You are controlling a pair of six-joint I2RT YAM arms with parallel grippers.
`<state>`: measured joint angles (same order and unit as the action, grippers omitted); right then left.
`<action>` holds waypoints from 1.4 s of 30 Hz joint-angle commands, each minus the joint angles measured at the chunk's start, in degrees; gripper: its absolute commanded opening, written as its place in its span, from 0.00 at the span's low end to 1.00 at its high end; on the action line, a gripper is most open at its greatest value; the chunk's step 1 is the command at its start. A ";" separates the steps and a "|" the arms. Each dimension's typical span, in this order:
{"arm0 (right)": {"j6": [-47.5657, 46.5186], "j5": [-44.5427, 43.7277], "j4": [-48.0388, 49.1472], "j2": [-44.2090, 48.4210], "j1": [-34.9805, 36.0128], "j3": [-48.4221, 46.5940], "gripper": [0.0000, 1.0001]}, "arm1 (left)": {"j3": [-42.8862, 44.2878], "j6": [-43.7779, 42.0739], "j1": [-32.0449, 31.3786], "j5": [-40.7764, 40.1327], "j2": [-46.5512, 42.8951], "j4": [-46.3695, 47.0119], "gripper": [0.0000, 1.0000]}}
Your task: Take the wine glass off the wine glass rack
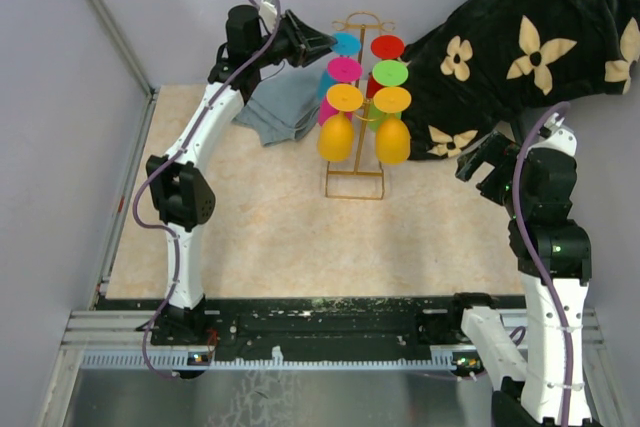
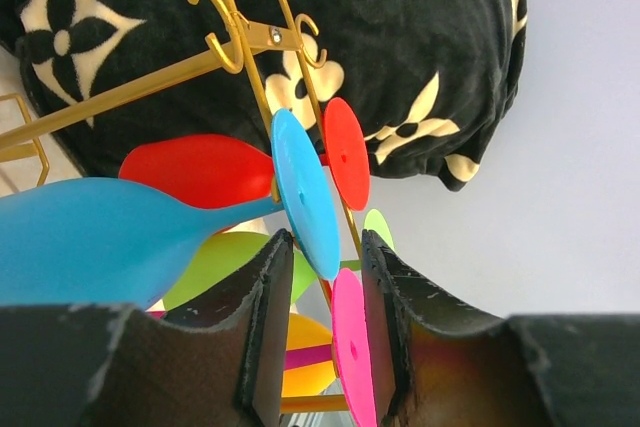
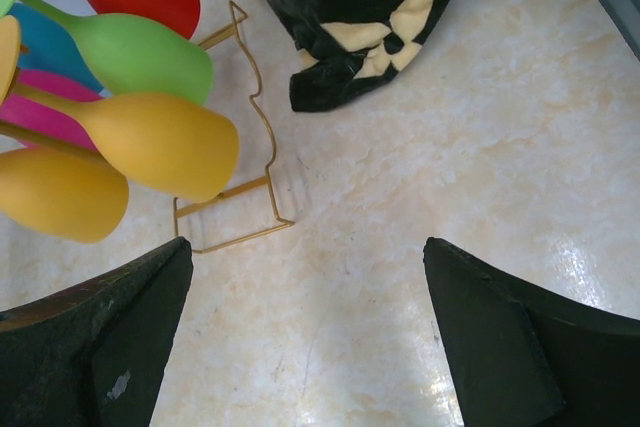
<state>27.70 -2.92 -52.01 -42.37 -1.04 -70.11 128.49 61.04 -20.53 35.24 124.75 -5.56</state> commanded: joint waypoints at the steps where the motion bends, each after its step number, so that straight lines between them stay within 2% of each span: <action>1: 0.46 0.49 1.12 0.77 -0.28 -0.91 0.98 | 2.04 -0.89 -0.25 -0.48 0.80 0.92 0.39; 13: 0.63 0.40 1.10 1.56 -0.29 -0.25 0.98 | 1.57 -1.75 -0.11 -0.87 0.60 0.01 0.26; 23: 0.76 0.31 0.62 2.56 -0.28 0.23 0.98 | -0.37 -1.37 0.25 -0.66 -0.33 -0.28 0.00; 42: 1.19 0.81 0.59 3.27 -0.29 0.94 0.98 | -0.61 5.51 1.90 -3.60 -4.14 -3.29 0.00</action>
<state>28.40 -2.70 -53.15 -39.38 -1.04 -68.97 127.31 64.77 -19.05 33.30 123.79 -7.73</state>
